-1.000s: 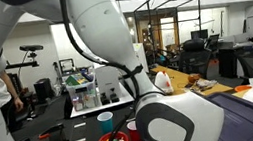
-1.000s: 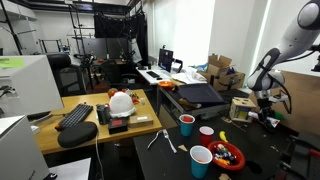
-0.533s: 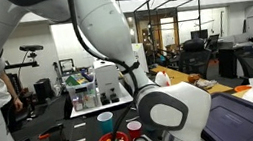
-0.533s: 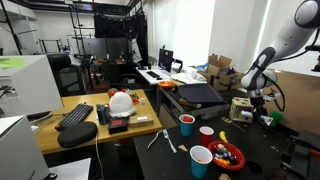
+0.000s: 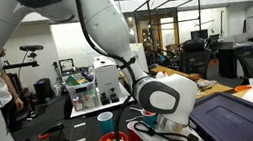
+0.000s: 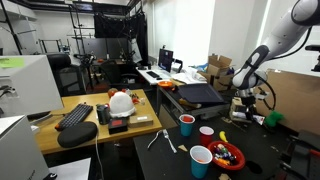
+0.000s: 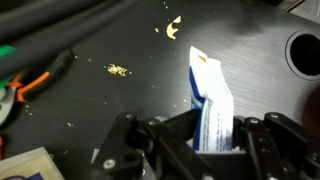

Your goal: Place the white tube on the red bowl

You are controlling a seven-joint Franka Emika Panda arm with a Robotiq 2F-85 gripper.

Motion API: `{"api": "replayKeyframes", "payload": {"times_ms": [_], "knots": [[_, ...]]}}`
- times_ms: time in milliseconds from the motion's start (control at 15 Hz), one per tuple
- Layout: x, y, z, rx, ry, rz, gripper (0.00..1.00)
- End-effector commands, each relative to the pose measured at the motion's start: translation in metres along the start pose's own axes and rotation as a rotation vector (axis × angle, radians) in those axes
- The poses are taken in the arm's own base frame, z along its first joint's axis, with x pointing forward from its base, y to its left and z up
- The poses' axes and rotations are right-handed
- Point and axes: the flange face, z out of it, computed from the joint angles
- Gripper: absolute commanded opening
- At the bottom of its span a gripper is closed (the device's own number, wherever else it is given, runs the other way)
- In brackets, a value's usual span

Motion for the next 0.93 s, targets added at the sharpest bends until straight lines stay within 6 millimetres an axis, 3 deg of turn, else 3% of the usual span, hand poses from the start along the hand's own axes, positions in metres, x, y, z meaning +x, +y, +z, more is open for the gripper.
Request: {"api": "replayKeyframes", "payload": {"times_ms": [0, 667, 867], "knots": [[-0.009, -0.022, -0.019, 0.048, -0.039, -0.071, 0.00], [0.001, -0.074, -0.023, 0.113, -0.148, -0.115, 0.00], [0.014, -0.069, -0.012, 0.097, -0.138, -0.121, 0.00]]}}
